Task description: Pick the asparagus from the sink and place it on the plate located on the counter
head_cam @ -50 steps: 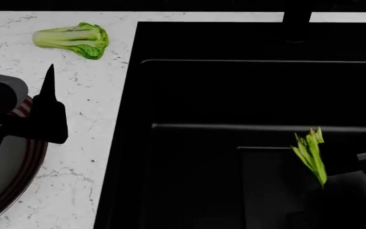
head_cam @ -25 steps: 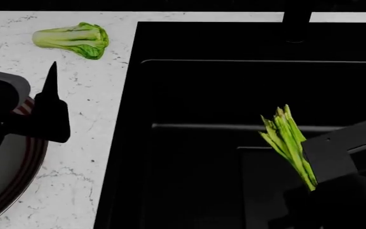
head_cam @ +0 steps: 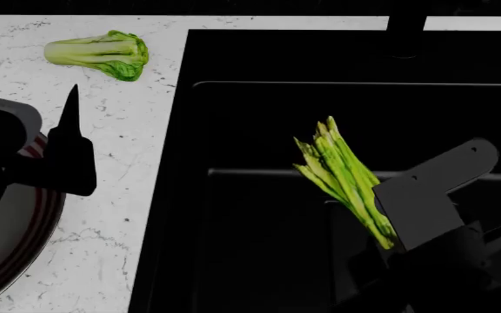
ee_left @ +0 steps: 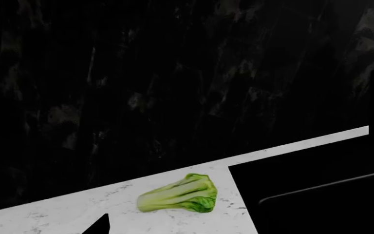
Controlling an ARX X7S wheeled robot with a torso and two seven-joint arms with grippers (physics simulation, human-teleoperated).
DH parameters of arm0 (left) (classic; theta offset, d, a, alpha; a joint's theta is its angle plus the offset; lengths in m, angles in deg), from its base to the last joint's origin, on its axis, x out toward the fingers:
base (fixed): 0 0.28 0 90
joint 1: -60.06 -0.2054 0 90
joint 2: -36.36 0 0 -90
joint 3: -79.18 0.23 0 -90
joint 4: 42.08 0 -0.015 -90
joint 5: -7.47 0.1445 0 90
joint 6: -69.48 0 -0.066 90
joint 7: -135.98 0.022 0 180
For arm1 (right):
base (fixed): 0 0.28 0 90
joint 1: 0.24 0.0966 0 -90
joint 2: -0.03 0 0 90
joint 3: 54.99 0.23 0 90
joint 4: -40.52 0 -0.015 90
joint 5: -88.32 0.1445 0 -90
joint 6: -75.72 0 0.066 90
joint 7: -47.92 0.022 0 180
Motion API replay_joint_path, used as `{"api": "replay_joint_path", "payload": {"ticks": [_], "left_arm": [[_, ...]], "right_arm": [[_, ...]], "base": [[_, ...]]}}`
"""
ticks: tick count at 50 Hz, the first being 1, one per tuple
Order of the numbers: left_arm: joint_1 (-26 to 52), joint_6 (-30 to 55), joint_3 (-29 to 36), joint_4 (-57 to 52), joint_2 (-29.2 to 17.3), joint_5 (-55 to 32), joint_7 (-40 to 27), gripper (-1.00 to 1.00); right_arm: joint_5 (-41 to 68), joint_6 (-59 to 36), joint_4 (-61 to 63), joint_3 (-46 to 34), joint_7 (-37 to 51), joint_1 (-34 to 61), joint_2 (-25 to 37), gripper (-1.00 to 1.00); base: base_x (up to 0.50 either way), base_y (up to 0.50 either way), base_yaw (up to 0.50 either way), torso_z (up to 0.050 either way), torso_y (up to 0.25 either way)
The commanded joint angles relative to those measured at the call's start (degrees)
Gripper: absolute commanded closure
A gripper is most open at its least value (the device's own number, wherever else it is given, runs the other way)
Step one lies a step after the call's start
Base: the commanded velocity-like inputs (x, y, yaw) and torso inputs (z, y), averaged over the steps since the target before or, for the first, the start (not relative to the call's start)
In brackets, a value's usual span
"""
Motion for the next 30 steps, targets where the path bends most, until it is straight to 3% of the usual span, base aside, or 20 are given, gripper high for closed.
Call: {"api": "replay_joint_path", "payload": {"ticks": [1, 20, 30], "left_arm": [[-0.37, 0.61, -2.05, -1.37, 0.60, -1.96, 2.49, -1.00], [6.21, 12.52, -7.45, -3.96, 3.96, -12.20, 14.24, -1.00], [5.47, 12.59, -13.35, -2.51, 4.90, -23.19, 14.73, -1.00]], "right_arm": [[11.56, 1.28, -0.02, -0.80, 6.75, 4.17, 0.94, 1.00], [16.80, 2.83, -2.67, -2.28, 7.68, 9.48, 0.06, 1.00], [19.04, 4.08, -2.39, -2.41, 7.55, 9.93, 0.72, 1.00]], "base": [[0.00, 0.00, 0.00, 0.000, 0.000], [0.00, 0.00, 0.00, 0.000, 0.000], [0.00, 0.00, 0.00, 0.000, 0.000]]}}
